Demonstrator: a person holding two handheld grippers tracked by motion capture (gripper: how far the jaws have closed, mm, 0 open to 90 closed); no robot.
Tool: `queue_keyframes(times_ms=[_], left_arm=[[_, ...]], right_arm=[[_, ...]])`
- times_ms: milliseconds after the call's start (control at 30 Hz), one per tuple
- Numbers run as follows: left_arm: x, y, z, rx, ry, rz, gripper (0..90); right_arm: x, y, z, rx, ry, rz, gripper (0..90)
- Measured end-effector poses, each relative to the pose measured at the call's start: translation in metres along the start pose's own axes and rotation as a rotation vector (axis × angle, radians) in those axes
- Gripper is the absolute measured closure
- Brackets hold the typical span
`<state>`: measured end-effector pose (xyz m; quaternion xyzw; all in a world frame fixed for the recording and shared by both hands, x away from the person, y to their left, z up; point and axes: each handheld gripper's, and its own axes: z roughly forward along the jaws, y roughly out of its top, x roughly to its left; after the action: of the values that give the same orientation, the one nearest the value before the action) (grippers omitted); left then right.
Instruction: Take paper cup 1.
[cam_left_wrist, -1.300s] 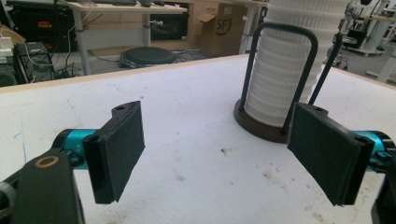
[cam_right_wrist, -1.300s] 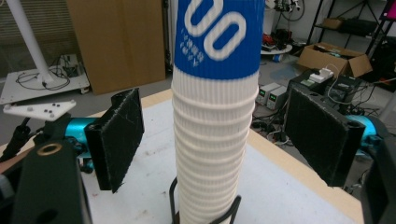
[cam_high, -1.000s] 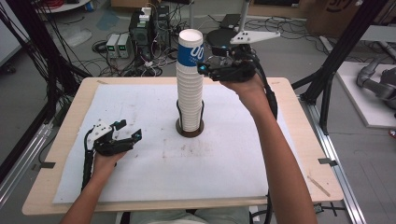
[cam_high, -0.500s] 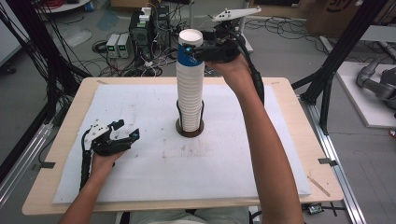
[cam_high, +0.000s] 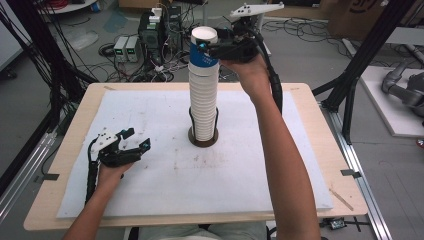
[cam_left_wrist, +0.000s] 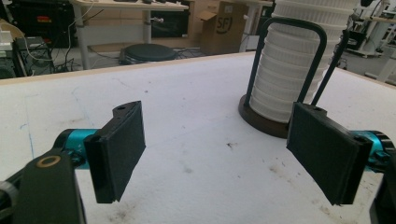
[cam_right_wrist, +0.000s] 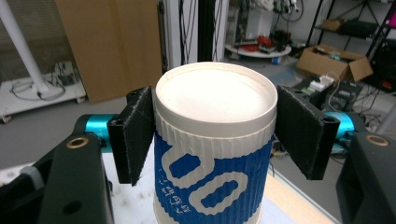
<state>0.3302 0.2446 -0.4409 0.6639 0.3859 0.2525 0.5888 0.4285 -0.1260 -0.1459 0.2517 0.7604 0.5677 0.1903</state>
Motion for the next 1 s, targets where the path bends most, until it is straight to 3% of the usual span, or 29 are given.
queue_keyframes(times_ms=[267,400,567,700,767,867,1000], left_arm=[[-0.002,0.002,0.0,-0.02,-0.037,-0.03,16.7],[-0.007,0.004,0.0,-0.027,-0.051,-0.03,16.7],[-0.012,0.005,0.002,-0.023,-0.074,-0.016,16.7],[-0.015,0.005,0.002,-0.012,-0.088,0.003,16.7],[-0.016,0.005,0.002,0.002,-0.092,0.017,16.7],[-0.018,0.006,0.003,-0.004,-0.101,0.016,16.7],[-0.023,0.008,0.003,-0.014,-0.118,0.018,16.7]], right_arm=[[0.003,0.02,-0.023,-0.097,-0.019,-0.005,32.0],[0.006,0.027,-0.049,-0.179,-0.041,-0.024,32.0],[0.006,0.027,-0.079,-0.222,-0.051,-0.036,32.0],[0.007,0.022,-0.097,-0.234,-0.062,-0.052,32.0],[0.009,0.013,-0.111,-0.205,-0.09,-0.089,32.0],[0.01,0.003,-0.119,-0.184,-0.102,-0.1,32.0],[0.006,-0.031,-0.13,-0.142,-0.101,-0.081,32.0]])
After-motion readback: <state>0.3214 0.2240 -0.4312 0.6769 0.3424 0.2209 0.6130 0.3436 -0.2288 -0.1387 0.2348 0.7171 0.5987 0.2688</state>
